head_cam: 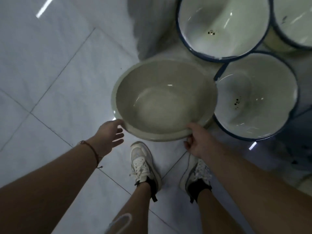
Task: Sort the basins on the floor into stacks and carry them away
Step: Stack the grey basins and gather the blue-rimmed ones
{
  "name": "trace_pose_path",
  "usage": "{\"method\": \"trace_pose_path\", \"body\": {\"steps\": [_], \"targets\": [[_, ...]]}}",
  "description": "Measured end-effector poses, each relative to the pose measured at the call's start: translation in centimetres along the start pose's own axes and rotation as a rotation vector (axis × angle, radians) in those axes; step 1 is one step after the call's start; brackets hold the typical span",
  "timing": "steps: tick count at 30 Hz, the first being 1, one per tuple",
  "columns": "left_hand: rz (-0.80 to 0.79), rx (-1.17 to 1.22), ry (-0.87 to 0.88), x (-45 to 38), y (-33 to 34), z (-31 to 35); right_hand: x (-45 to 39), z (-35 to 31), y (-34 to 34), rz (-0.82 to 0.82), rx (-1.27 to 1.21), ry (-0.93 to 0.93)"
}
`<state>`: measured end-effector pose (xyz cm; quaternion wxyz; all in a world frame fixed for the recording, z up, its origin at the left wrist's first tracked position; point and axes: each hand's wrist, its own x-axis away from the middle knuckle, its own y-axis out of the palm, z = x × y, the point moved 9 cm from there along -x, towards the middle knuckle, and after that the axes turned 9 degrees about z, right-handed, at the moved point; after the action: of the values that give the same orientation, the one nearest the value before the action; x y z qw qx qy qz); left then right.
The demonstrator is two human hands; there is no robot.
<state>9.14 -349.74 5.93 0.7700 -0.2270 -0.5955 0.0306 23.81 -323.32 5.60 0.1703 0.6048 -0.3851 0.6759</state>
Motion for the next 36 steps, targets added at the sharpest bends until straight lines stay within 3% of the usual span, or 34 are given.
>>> {"method": "trace_pose_path", "body": {"steps": [9, 16, 22, 27, 36], "targets": [[-0.064, -0.116, 0.291, 24.9, -6.8, 10.0, 24.1, 1.2, -16.9, 0.074, -0.004, -0.059], [-0.231, -0.27, 0.463, 47.5, -3.1, 10.5, 37.0, 6.3, -33.3, 0.077, -0.429, -0.164], [-0.381, -0.378, 0.649, 63.9, 7.5, 4.9, 39.4, 12.0, -47.7, 0.032, -0.805, -0.273], [-0.498, -0.5, 0.797, 74.2, 17.0, -4.1, 39.6, 20.5, -60.6, 0.036, -1.021, -0.333], [-0.713, -0.654, 0.783, 86.7, 29.7, -21.0, 40.4, 33.7, -77.3, 0.136, -1.341, -0.471]]}}
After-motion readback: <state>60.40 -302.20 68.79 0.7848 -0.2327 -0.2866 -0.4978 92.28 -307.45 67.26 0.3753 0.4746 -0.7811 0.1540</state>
